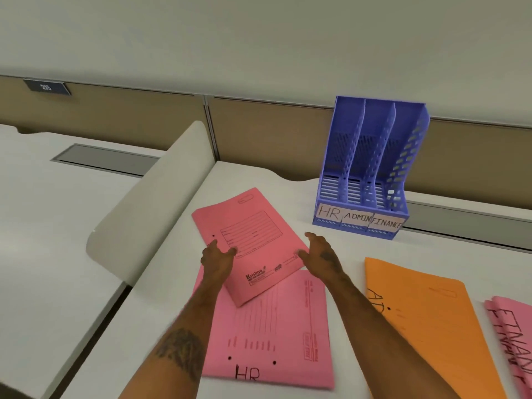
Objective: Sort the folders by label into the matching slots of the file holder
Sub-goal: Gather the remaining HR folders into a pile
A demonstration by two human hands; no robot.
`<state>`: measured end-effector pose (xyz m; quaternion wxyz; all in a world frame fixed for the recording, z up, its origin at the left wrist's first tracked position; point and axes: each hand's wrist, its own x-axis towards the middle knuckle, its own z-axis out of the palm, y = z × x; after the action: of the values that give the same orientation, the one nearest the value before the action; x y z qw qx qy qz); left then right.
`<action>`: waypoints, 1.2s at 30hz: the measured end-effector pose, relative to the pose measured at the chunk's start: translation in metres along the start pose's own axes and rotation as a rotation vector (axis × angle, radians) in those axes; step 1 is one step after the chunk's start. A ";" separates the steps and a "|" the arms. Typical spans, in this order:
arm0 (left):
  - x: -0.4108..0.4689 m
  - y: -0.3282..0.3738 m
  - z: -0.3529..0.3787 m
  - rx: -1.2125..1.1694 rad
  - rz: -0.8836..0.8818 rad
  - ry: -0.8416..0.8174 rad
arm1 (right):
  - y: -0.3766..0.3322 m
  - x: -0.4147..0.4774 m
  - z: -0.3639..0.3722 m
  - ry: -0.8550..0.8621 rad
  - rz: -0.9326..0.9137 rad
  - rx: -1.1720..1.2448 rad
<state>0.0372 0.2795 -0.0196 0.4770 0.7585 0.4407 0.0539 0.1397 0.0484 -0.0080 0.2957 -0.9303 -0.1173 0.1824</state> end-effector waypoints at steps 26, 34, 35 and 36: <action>0.069 0.011 0.007 -0.314 -0.063 0.094 | -0.025 0.054 0.053 -0.057 0.120 -0.187; 0.033 0.022 -0.030 -0.701 0.025 -0.137 | -0.027 0.019 0.009 -0.012 0.174 0.245; 0.026 0.023 -0.034 -0.715 0.034 -0.159 | -0.028 0.013 0.002 -0.004 0.169 0.276; 0.018 0.024 -0.038 -0.727 0.038 -0.178 | -0.028 0.006 -0.004 0.001 0.164 0.301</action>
<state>0.0436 0.3142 0.0133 0.7506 0.5493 0.3355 0.1495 0.1441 0.0706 0.0097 0.4158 -0.8821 -0.0122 0.2209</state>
